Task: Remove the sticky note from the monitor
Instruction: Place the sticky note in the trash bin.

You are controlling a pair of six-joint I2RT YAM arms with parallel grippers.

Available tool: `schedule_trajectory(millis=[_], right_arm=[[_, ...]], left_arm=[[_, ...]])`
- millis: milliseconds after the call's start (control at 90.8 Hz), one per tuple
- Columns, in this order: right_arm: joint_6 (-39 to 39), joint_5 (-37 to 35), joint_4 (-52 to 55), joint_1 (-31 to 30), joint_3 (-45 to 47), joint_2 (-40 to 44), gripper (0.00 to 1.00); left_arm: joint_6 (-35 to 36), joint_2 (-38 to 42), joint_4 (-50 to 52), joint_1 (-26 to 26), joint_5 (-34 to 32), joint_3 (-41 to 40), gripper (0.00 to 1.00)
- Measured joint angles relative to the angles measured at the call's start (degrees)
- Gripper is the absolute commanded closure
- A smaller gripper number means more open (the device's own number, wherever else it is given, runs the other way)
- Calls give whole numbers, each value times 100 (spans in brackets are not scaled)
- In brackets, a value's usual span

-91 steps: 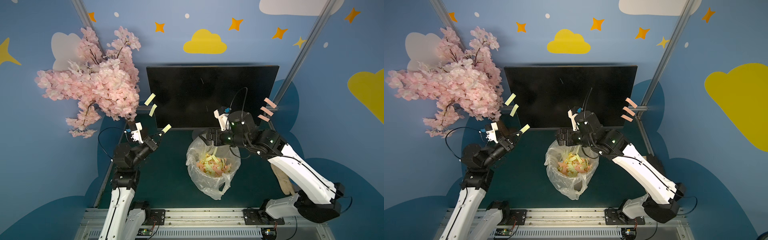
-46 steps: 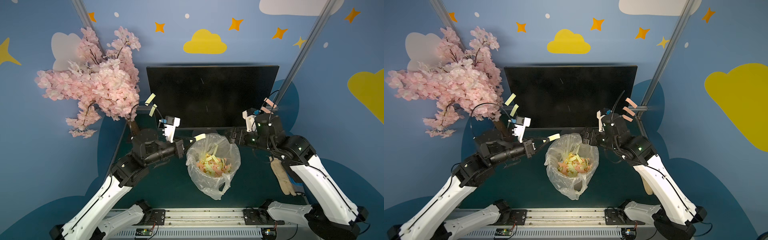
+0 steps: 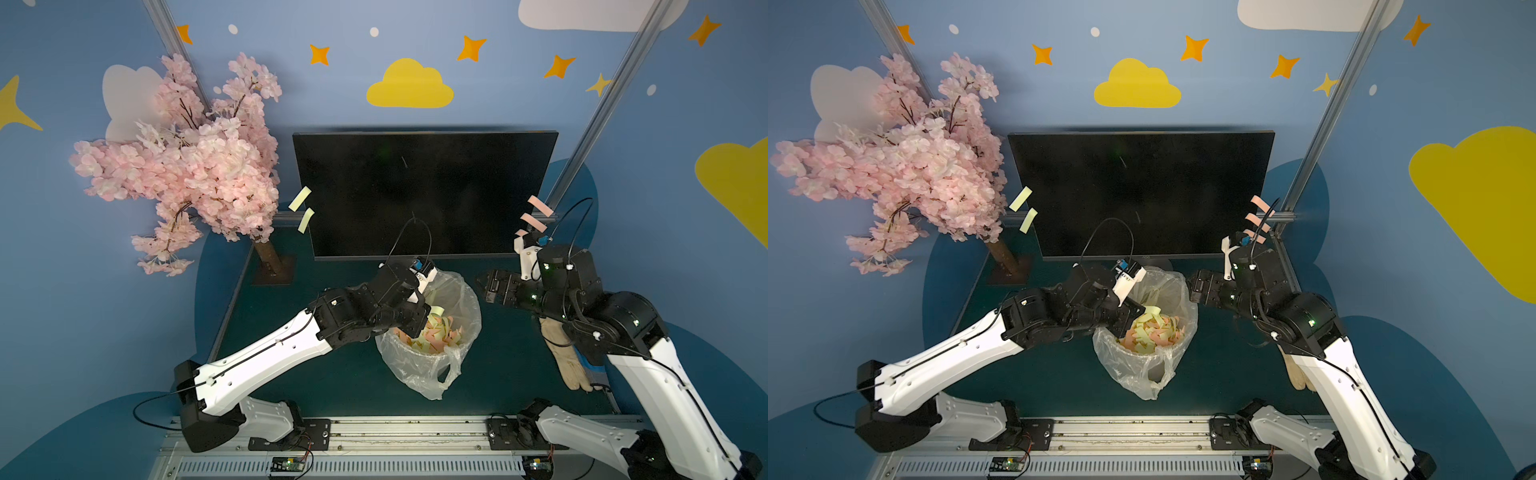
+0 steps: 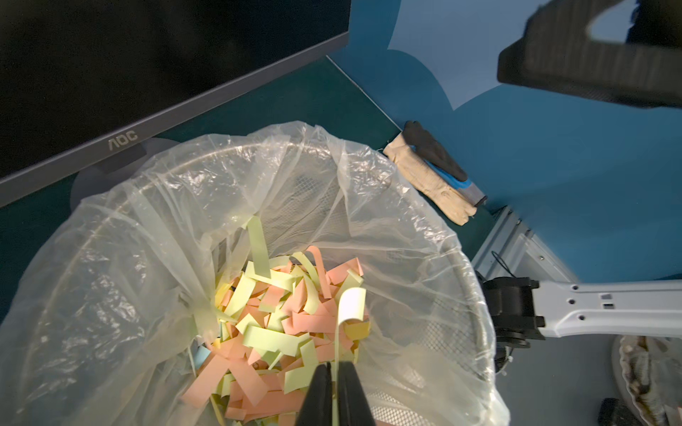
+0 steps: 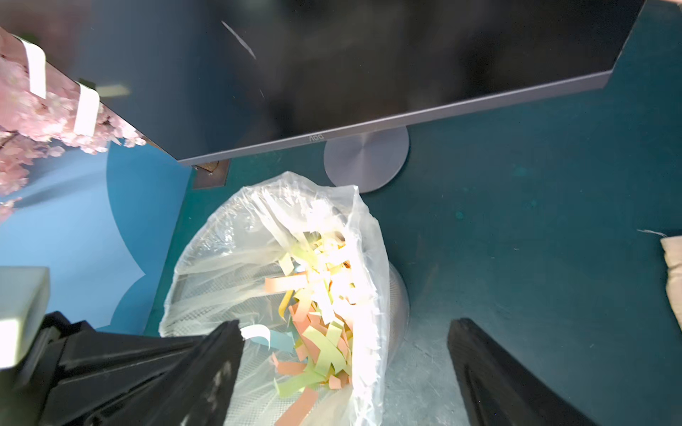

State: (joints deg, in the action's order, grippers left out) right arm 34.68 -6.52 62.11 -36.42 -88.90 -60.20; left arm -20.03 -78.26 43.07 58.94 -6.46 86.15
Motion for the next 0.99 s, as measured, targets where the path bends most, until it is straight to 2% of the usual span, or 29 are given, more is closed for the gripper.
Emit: schedule_trajectory(millis=[99,176,286,396,474,705,837,991], right_arm=[[0,13,11,11,13,-39,8],[-2,15,11,24,13,-66,8],[-2,28,11,33,13,-105,8],[0,44,11,33,13,-129,8],[0,57,9,35,13,-133,8],[2,87,9,35,13,-133,8],[2,131,4,35,15,-136,8],[0,221,-13,57,55,-146,8]], left_arm=[[131,-168,131,0,-103,92,50],[234,-310,175,2,-129,177,35],[354,-415,219,9,-133,291,20],[437,-422,236,11,-133,404,12],[466,-422,232,11,-140,446,1],[413,-466,496,11,-258,664,0],[214,-758,1008,-55,-374,1241,0],[-48,-1021,1405,-236,-319,1556,0]])
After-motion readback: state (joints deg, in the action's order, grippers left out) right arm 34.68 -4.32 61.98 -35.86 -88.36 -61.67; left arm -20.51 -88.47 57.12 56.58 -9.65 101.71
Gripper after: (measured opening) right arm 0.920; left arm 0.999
